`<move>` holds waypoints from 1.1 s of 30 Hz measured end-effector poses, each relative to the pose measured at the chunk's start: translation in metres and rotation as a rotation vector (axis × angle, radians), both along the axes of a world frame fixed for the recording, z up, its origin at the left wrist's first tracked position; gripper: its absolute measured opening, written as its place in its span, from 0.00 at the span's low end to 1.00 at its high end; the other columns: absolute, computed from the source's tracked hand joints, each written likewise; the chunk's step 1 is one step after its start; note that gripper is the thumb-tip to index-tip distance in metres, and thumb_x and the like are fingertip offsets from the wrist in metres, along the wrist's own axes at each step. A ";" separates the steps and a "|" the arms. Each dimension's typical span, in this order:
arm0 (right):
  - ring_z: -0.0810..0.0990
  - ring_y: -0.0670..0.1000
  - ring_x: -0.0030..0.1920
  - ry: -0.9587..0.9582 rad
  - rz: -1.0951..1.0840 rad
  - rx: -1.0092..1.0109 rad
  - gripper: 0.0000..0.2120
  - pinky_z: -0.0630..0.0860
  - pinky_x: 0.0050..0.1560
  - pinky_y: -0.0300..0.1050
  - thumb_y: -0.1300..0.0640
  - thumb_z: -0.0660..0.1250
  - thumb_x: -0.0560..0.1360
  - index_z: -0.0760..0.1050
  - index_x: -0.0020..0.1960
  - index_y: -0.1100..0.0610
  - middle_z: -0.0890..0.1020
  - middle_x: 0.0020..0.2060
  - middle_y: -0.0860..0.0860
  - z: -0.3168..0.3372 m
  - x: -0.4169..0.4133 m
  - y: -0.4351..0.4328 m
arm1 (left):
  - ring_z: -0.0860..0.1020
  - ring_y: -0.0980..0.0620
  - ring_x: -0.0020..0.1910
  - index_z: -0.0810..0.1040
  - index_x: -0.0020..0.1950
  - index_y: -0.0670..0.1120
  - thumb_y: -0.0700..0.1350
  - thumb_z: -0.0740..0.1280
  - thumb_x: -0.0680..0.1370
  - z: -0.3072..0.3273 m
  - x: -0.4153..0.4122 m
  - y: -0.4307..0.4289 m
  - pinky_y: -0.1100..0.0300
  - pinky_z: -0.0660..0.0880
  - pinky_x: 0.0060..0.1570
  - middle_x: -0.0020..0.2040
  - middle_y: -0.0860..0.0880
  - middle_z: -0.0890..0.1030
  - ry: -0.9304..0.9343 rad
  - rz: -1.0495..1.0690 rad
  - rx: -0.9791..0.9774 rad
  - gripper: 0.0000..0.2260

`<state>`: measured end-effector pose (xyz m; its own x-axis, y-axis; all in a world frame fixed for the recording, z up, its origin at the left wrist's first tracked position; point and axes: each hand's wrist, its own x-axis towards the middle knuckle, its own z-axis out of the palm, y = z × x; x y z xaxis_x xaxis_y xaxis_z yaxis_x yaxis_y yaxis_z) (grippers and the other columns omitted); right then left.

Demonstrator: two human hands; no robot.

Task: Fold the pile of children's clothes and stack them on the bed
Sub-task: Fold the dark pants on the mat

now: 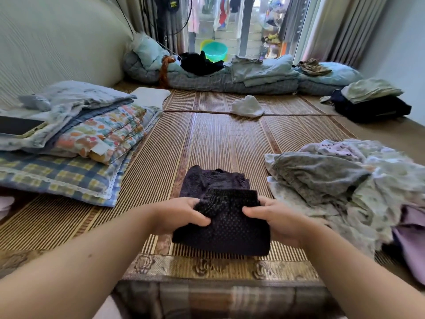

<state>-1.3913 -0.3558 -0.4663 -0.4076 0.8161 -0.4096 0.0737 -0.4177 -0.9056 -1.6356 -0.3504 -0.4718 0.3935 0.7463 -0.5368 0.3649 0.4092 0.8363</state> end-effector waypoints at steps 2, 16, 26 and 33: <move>0.81 0.58 0.56 -0.185 -0.098 0.015 0.15 0.77 0.58 0.58 0.59 0.66 0.77 0.71 0.63 0.58 0.81 0.56 0.58 -0.023 -0.005 -0.008 | 0.79 0.46 0.57 0.68 0.71 0.46 0.46 0.70 0.74 -0.015 0.003 -0.009 0.51 0.76 0.59 0.63 0.45 0.78 0.281 -0.023 0.122 0.27; 0.50 0.42 0.77 -1.126 0.567 0.777 0.38 0.51 0.76 0.42 0.41 0.66 0.73 0.55 0.78 0.48 0.55 0.77 0.41 -0.068 0.005 -0.036 | 0.44 0.57 0.78 0.49 0.79 0.57 0.43 0.60 0.73 -0.049 -0.007 -0.038 0.51 0.52 0.76 0.79 0.60 0.44 0.987 -0.745 0.674 0.37; 0.78 0.46 0.35 -0.581 0.218 0.519 0.10 0.73 0.36 0.41 0.55 0.63 0.63 0.78 0.41 0.56 0.78 0.35 0.44 -0.023 0.015 -0.019 | 0.76 0.52 0.34 0.80 0.42 0.49 0.37 0.61 0.72 -0.002 -0.027 -0.028 0.58 0.74 0.36 0.36 0.48 0.80 0.438 -0.286 0.468 0.11; 0.74 0.52 0.61 -0.411 -0.302 0.381 0.21 0.71 0.62 0.51 0.56 0.63 0.76 0.69 0.69 0.54 0.75 0.63 0.54 -0.022 -0.012 0.066 | 0.79 0.52 0.48 0.78 0.58 0.52 0.40 0.65 0.76 0.003 -0.029 0.041 0.52 0.78 0.50 0.49 0.51 0.81 0.273 0.211 0.527 0.12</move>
